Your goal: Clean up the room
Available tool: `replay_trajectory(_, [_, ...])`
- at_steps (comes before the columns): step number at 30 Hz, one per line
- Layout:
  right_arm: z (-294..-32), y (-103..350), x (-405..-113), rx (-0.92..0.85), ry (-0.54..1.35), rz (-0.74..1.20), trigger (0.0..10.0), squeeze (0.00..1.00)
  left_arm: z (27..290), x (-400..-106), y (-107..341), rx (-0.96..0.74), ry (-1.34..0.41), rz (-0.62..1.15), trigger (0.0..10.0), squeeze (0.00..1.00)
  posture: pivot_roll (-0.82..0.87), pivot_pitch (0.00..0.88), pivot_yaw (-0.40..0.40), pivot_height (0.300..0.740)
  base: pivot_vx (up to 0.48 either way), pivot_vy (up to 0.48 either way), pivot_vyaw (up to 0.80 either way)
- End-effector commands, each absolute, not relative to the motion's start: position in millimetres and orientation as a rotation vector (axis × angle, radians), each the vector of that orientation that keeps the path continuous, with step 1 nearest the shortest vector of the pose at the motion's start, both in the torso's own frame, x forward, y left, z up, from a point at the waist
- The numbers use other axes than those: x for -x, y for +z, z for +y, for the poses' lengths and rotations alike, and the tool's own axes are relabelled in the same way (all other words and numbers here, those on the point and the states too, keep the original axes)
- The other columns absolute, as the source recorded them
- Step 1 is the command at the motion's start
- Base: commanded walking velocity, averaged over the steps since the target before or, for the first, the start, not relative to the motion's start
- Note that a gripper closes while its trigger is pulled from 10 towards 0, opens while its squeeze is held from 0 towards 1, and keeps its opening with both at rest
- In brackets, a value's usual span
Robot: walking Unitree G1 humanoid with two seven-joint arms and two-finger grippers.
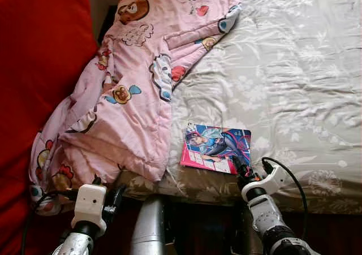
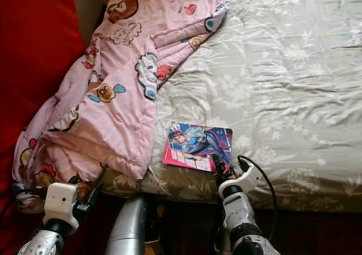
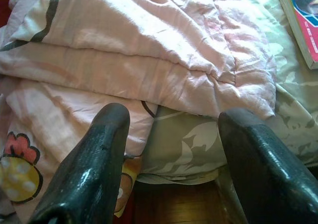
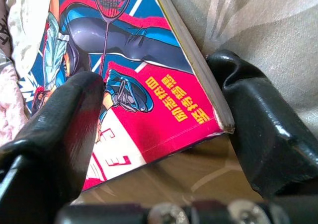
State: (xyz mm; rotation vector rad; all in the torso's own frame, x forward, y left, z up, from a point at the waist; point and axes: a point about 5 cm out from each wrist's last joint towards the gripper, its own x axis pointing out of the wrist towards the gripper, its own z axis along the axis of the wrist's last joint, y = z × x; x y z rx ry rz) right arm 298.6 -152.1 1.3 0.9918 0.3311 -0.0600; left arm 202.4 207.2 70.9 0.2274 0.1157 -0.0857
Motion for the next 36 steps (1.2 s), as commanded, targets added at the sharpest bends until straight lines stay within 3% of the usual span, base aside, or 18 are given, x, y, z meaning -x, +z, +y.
replay_trajectory(1, [-107, -34, -261, -1.112, -0.034, 0.591, 9.6, 0.00, 213, -194, 63, -0.244, -0.087, 0.161, 10.0, 0.00, 0.20, 0.304, 0.175, 0.605, 0.000, 0.000, 0.00])
replay_trajectory(2, [-107, -34, -261, -1.113, -0.035, 0.592, 9.6, 0.00, 212, -194, 62, -0.247, -0.091, 0.162, 10.0, 0.00, 0.20, 0.304, 0.175, 0.605, 0.000, 0.000, 0.00])
replay_trajectory(3, [-107, -34, -261, -1.119, -0.036, 0.590, 8.4, 0.00, 211, -193, 62, -0.257, -0.101, 0.162, 10.0, 0.00, 0.20, 0.305, 0.175, 0.605, 0.000, 0.000, 0.00])
replay_trajectory(4, [-106, -34, -261, -1.122, -0.032, 0.590, 4.7, 0.00, 210, -193, 62, -0.266, -0.112, 0.162, 10.0, 0.00, 0.20, 0.304, 0.174, 0.605, 0.000, 0.000, 0.00])
replay_trajectory(5, [-106, -34, -261, -1.122, -0.025, 0.590, 3.7, 0.00, 209, -193, 62, -0.272, -0.117, 0.161, 10.0, 0.00, 0.20, 0.303, 0.174, 0.605, 0.000, 0.000, 0.00])
replay_trajectory(6, [-106, -34, -261, -1.119, -0.018, 0.591, 3.7, 0.00, 208, -193, 62, -0.276, -0.121, 0.160, 10.0, 0.00, 0.20, 0.303, 0.174, 0.605, 0.000, 0.000, 0.00])
replay_trajectory(7, [-106, -34, -261, -1.117, -0.014, 0.592, 0.0, 0.00, 208, -193, 62, -0.274, -0.119, 0.161, 10.0, 0.00, 0.20, 0.303, 0.173, 0.605, 0.000, 0.000, 0.00])
replay_trajectory(36, [-111, -16, -278, -1.141, 0.081, 0.465, 0.0, 0.00, 200, -209, 58, -0.294, -0.120, 0.143, 10.0, 0.00, 0.15, 0.261, 0.144, 0.605, 0.000, 0.000, 0.00])
